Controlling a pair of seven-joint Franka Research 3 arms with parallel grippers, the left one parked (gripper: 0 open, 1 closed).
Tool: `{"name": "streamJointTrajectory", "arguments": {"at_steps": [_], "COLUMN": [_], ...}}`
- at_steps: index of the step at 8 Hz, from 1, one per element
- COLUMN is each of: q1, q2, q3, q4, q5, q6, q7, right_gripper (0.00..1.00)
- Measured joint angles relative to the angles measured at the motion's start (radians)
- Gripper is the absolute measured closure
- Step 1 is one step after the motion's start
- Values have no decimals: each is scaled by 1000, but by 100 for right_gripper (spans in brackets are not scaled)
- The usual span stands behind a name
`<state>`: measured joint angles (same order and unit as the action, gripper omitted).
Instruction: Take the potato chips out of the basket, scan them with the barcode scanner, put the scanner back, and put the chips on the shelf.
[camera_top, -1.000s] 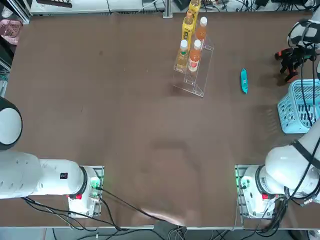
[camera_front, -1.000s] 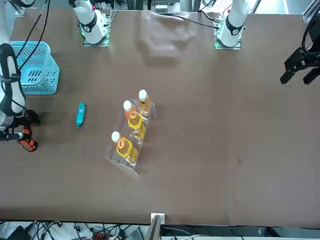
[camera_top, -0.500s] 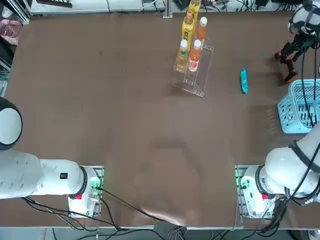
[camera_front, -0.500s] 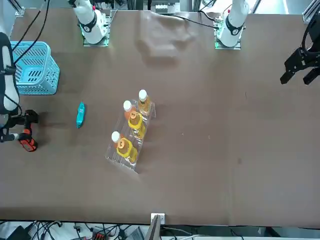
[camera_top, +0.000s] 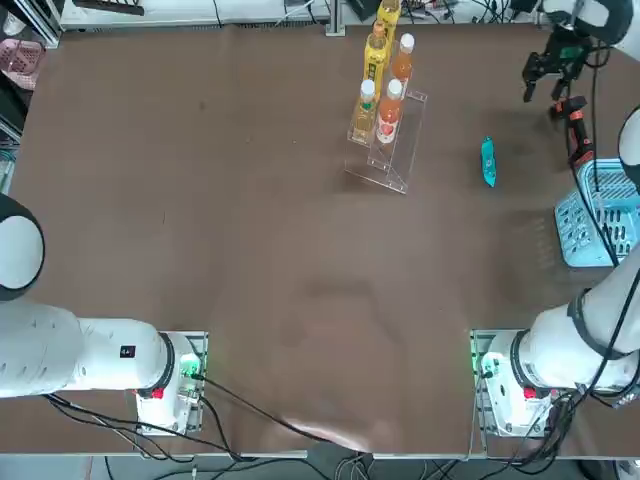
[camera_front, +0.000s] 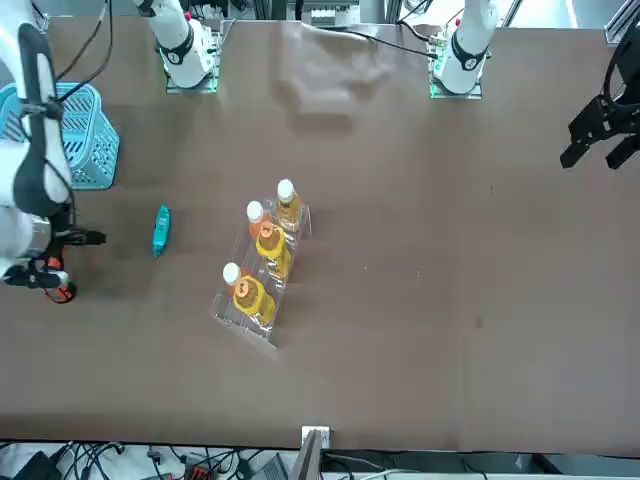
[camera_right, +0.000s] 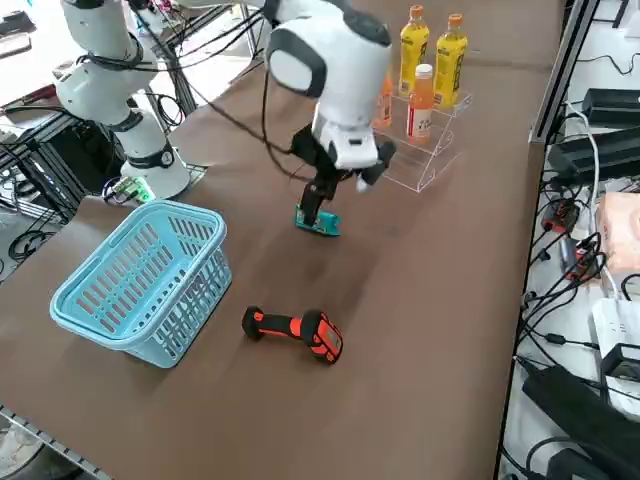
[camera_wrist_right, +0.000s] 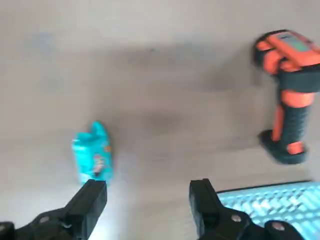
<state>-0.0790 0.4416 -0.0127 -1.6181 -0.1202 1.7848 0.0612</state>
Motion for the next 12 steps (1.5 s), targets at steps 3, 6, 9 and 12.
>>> {"name": "streamJointTrajectory", "arguments": {"at_steps": [3,6,9,12], "q1": [147,185,185,184], "q2": [0,2,-5,-9], "q3": [0,-5,-18,-33], "q4": [-80,-241,-355,-386], "q5": [0,-5,-24,-25], "q6": [73,267,392,415], "q7": [267,378,417,419], "right_gripper": [0,0,0,0]}}
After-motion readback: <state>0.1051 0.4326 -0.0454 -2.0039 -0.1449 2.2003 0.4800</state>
